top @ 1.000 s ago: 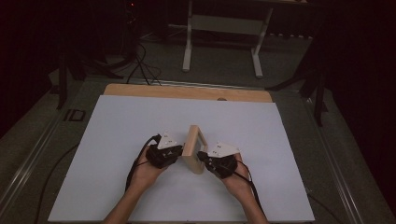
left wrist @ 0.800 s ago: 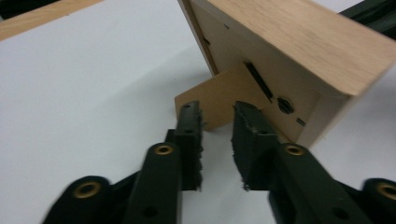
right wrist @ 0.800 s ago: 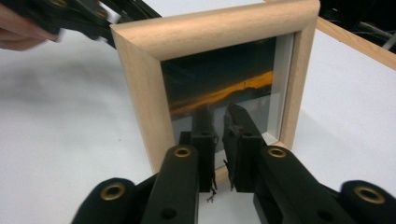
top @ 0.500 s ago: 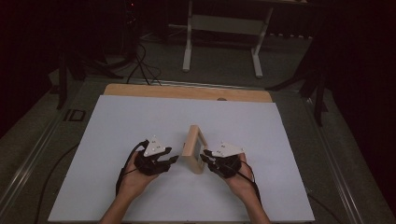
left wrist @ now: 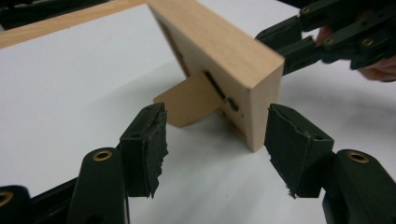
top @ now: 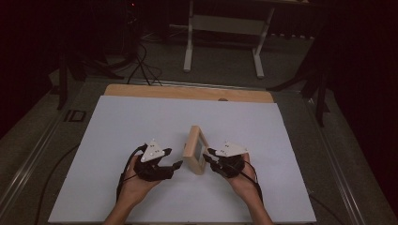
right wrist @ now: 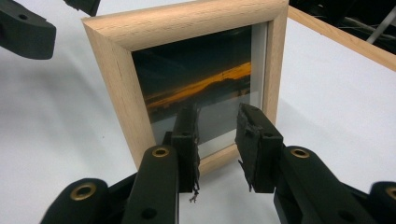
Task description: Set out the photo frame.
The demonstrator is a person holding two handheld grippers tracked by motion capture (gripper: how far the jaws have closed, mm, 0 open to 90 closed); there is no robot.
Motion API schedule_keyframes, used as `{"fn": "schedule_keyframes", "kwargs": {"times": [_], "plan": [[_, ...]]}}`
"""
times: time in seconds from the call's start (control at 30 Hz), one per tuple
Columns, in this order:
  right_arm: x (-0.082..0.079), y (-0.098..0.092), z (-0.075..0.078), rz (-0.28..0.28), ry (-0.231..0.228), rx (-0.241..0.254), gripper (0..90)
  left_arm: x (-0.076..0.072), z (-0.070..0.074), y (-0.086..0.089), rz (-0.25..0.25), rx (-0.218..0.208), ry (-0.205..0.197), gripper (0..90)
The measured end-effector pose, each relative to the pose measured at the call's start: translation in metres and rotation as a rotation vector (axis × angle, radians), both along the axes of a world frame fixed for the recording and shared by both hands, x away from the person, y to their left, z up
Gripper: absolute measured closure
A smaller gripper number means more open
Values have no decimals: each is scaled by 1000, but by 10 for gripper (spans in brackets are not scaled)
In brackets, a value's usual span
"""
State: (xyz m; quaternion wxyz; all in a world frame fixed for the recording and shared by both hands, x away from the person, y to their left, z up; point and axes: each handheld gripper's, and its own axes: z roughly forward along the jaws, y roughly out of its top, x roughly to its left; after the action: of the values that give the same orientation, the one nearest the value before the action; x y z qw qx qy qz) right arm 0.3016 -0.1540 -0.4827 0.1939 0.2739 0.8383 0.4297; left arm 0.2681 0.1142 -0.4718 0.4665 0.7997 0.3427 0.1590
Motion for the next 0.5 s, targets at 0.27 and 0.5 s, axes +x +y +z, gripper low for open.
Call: {"fn": "schedule_keyframes", "kwargs": {"times": [0.27,0.5], "plan": [[0,-1,0,-4,-2,3,676,5,5,-17,-17,-15,7,383],[0,-2,1,-5,-4,8,669,12,4,-35,-26,-5,32,366]]}}
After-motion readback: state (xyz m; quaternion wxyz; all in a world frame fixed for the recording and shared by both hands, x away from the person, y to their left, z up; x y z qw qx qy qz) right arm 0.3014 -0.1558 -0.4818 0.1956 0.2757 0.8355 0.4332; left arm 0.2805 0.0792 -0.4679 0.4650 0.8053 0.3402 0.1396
